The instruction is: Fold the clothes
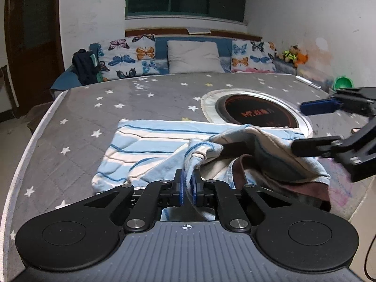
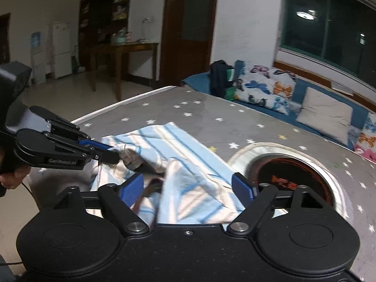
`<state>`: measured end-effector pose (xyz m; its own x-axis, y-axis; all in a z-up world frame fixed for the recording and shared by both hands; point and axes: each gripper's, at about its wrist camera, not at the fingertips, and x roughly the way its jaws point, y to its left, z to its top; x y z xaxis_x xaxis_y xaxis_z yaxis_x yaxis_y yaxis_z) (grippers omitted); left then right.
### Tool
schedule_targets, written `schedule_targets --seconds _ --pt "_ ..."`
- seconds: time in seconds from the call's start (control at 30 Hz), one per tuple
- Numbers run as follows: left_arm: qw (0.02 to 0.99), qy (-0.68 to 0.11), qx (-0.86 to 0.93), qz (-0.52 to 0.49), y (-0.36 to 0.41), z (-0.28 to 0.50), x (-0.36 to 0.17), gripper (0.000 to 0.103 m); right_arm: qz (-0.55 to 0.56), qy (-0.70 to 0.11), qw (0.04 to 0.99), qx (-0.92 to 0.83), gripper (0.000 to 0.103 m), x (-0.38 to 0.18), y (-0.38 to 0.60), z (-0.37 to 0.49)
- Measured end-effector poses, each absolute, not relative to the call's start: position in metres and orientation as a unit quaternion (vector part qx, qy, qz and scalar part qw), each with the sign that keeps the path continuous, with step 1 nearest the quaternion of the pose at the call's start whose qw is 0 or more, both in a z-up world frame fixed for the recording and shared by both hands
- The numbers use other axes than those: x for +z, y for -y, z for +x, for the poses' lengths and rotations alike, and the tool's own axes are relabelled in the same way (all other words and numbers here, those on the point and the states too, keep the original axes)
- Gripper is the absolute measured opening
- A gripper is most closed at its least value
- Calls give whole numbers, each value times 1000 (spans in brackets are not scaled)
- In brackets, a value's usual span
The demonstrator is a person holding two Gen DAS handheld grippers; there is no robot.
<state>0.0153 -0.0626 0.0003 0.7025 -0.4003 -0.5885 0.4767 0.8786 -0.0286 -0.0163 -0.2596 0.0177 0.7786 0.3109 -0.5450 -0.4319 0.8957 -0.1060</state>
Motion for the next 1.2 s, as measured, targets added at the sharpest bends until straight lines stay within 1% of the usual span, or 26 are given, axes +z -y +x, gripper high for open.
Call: schedule_targets --seconds 0.03,0.1,0.2,0.27,0.3,0.33,0.37,0.4,0.43,0.47,0.53,0.57,0.6,0.67,0.7,0.73,0.77,0.83,0.93,1.0,1.03,1.1,1.2 --pt "920 -304 -240 67 63 16 1 8 -116 -270 934 202 78 17 255 -15" --pt "918 -304 -243 74 66 18 2 8 -123 -275 930 210 70 16 246 -12" --pt "915 -305 -250 79 70 25 5 8 -141 -285 927 199 63 1 238 12" --pt "915 -305 -253 81 71 26 4 11 -152 -289 926 189 59 -4 235 18" --pt "913 -304 -257 87 72 25 -2 17 -156 -291 925 186 56 -5 235 20" --pt "912 -305 -259 90 74 27 -1 26 -156 -294 925 185 53 -6 236 21" --pt "910 -305 -263 93 77 29 0 30 -153 -298 924 185 47 -7 238 22" --pt "909 -306 -267 96 80 32 2 37 -150 -302 923 184 42 -7 239 23" --pt "907 -307 -271 98 83 34 3 41 -147 -305 923 184 38 -8 242 24" --pt "906 -307 -275 101 87 37 5 43 -143 -308 922 184 32 -7 245 23" --pt "902 -309 -282 107 93 42 7 51 -137 -315 921 184 29 -8 252 20" --pt "900 -311 -285 113 98 46 6 51 -134 -318 920 184 26 -8 256 18" --pt "897 -313 -287 119 103 50 4 51 -131 -321 920 183 22 -8 260 16" --pt "892 -322 -289 131 111 61 -1 50 -126 -328 918 183 21 -9 267 12" --pt "887 -334 -292 130 113 67 -4 44 -123 -331 918 182 21 -9 271 10" --pt "881 -348 -295 125 113 73 -7 30 -120 -334 917 182 21 -9 275 8" --pt "876 -361 -296 121 113 79 -10 22 -117 -338 916 181 20 -9 278 6" --pt "873 -375 -292 106 105 86 -13 13 -111 -344 915 180 20 -10 286 2" --pt "880 -373 -283 74 82 83 -10 10 -102 -354 912 179 16 -11 297 -4" --pt "885 -371 -276 53 66 80 -7 9 -97 -360 911 178 11 -11 305 -7" --pt "889 -368 -267 47 57 76 -5 9 -94 -364 910 178 10 -11 309 -9" --pt "898 -363 -248 32 39 69 -5 9 -99 -372 905 179 8 -16 292 15" --pt "902 -368 -225 12 13 53 -9 9 -107 -383 901 175 8 -21 296 5"
